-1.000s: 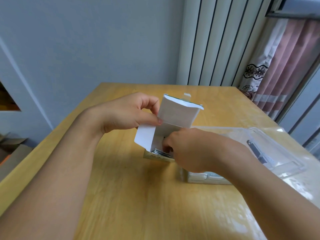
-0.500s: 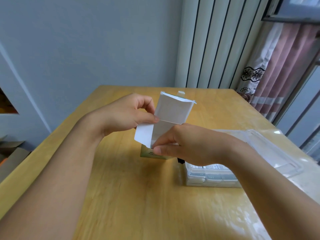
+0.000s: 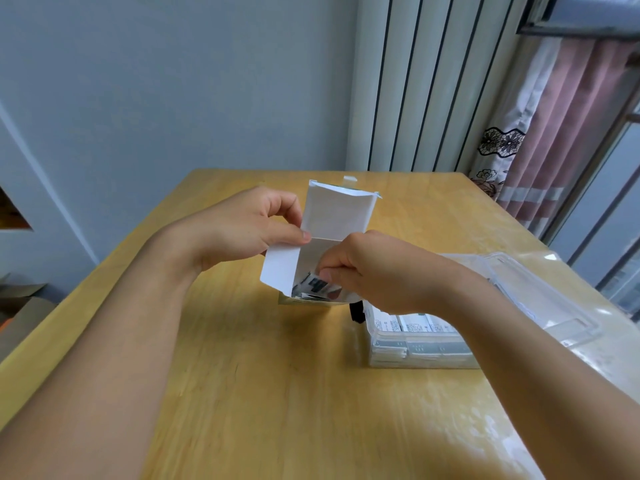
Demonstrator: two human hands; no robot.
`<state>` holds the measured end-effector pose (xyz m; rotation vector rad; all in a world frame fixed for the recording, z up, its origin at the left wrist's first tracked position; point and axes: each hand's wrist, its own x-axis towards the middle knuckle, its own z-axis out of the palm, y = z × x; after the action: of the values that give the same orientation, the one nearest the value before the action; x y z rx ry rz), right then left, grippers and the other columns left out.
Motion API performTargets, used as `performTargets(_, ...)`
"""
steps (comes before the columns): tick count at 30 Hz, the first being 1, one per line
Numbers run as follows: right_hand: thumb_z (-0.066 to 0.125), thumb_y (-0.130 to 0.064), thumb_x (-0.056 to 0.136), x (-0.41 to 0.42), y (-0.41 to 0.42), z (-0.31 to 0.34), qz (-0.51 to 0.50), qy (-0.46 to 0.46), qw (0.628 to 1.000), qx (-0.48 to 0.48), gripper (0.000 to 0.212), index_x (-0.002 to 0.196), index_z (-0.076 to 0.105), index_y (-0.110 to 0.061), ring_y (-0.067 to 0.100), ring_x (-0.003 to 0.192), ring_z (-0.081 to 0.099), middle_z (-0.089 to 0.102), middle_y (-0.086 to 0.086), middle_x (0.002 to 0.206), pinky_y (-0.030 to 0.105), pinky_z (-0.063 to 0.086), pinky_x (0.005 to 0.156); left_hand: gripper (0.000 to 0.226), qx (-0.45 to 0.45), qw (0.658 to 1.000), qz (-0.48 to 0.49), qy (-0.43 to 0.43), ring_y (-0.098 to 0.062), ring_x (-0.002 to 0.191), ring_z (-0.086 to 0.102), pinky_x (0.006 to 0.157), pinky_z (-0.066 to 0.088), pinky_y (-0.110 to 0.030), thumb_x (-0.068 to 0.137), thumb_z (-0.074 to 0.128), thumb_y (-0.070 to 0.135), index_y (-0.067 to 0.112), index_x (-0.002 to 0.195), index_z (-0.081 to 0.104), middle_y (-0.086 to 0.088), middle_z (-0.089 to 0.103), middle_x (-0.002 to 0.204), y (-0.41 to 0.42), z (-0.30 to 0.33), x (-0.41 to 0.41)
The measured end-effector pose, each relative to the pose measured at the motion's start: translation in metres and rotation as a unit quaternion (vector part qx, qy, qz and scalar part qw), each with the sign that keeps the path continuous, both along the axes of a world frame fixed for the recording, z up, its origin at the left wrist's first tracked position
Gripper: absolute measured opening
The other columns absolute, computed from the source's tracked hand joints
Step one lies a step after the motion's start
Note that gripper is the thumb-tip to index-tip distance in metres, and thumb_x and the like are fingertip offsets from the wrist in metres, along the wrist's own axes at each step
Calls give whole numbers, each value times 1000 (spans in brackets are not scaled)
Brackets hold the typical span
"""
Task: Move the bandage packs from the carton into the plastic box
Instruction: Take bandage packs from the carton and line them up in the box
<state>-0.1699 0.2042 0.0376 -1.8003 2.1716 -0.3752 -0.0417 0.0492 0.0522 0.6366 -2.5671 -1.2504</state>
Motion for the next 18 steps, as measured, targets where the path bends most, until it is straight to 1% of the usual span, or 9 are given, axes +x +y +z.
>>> performTargets(1, 47, -21, 104, 0, -1, -1, -4, 26, 1000, -15, 30, 81, 63, -11, 7, 62, 55, 62, 0, 75, 23, 36, 52, 14, 1, 1000, 0, -1, -6, 72, 64, 54, 46, -13, 94, 67, 15, 1, 96, 63, -11, 71, 103, 0, 0, 0)
performTargets(3, 47, -15, 101, -1, -3, -6, -10, 95, 994, -53, 25, 83, 63, -8, 23, 70, 59, 65, 9, 79, 40, 43, 56, 16, 3, 1000, -4, -4, -8, 75, 64, 59, 47, -16, 95, 66, 16, 2, 98, 63, -12, 71, 105, -1, -1, 0)
performTargets(4, 49, -13, 97, -2, -4, -8, -16, 122, 990, -69, 21, 85, 65, -9, 29, 74, 60, 66, 10, 81, 43, 47, 58, 16, 4, 1000, -7, -4, -10, 77, 64, 62, 47, -19, 94, 67, 17, 1, 98, 62, -13, 70, 106, -1, -1, 0)
performTargets(7, 60, -17, 92, 1, -4, -7, -28, 140, 986, -92, 12, 85, 70, -17, 28, 74, 61, 68, 5, 79, 41, 52, 61, 18, 7, 1000, -7, -3, -14, 79, 62, 68, 46, -27, 94, 67, 17, 0, 99, 61, -18, 68, 108, -2, -2, 0)
performTargets(11, 73, -28, 88, -5, -3, -1, -50, 108, 980, -159, 8, 82, 73, -22, 21, 77, 62, 70, -4, 79, 41, 55, 68, 14, 20, 1000, 17, 13, -13, 77, 67, 64, 52, -23, 97, 63, 16, 5, 106, 66, -14, 70, 110, -5, -6, -1)
performTargets(14, 78, -33, 83, -11, -2, 4, -57, 95, 974, -199, 10, 84, 76, -24, 17, 78, 64, 72, -5, 82, 40, 56, 70, 17, 26, 999, 43, 7, -24, 95, 73, 75, 58, -38, 98, 62, 19, 15, 114, 68, -7, 74, 110, -11, -10, -1)
performTargets(15, 80, -34, 82, -13, -1, 5, -59, 91, 971, -213, 10, 83, 77, -24, 15, 77, 64, 73, -5, 81, 39, 56, 69, 18, 27, 998, 54, 6, -25, 96, 73, 71, 61, -38, 97, 63, 20, 17, 115, 67, -5, 74, 109, -12, -11, -1)
performTargets(16, 81, -33, 81, -15, 0, 7, -63, 88, 967, -230, 10, 81, 77, -24, 12, 73, 63, 73, -6, 80, 37, 55, 67, 19, 28, 997, 66, 10, -23, 93, 73, 62, 59, -32, 97, 63, 20, 19, 116, 67, -2, 74, 108, -13, -13, -1)
performTargets(18, 81, -30, 81, -22, 4, 13, -75, 75, 959, -264, 8, 80, 77, -24, 3, 61, 60, 72, -6, 77, 25, 50, 55, 22, 18, 996, 85, 12, -16, 84, 72, 53, 54, -22, 97, 64, 21, 23, 119, 64, 2, 73, 105, -14, -15, -1)
